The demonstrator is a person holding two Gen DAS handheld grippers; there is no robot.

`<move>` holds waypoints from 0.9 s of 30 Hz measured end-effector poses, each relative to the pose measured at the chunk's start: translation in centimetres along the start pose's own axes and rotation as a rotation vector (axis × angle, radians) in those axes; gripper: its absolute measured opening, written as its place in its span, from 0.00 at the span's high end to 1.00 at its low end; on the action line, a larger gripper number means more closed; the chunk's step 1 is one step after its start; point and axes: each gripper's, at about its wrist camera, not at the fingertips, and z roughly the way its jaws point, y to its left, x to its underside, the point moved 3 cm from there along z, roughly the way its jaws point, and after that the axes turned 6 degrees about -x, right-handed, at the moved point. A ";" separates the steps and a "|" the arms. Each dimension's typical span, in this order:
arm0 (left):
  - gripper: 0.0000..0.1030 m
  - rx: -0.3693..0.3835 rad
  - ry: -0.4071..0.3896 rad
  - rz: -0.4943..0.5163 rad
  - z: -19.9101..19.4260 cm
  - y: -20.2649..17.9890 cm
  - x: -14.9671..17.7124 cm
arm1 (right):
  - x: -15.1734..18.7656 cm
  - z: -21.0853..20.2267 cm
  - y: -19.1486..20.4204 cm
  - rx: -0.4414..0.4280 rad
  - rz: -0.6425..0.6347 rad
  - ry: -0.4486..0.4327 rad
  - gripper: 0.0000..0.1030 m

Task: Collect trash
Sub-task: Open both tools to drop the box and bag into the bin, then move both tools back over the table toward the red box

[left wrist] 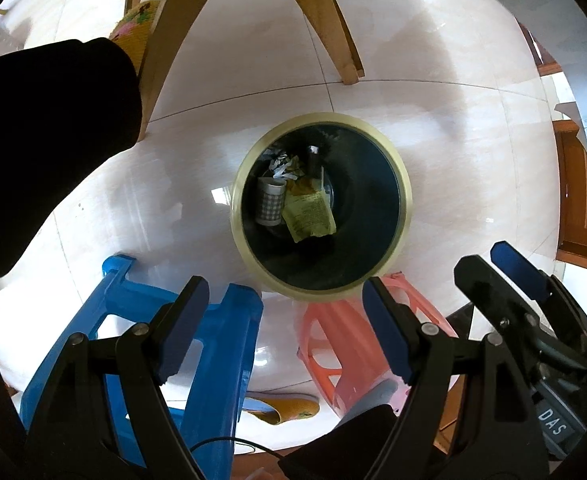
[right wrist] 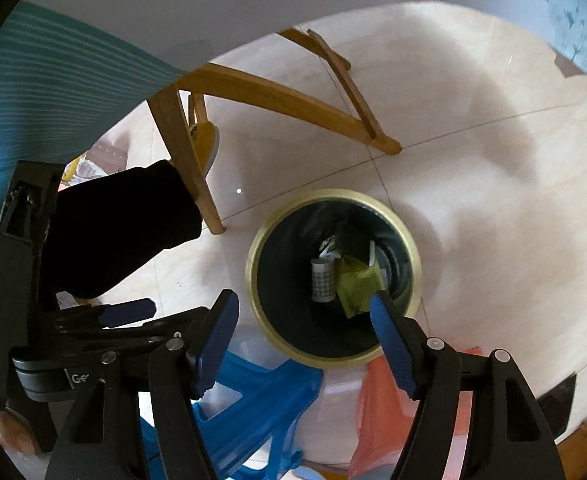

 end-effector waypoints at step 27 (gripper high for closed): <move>0.26 0.053 -0.189 0.233 -15.5 -2.3 5.4 | 1.4 -17.0 7.6 0.093 -0.156 -0.146 0.32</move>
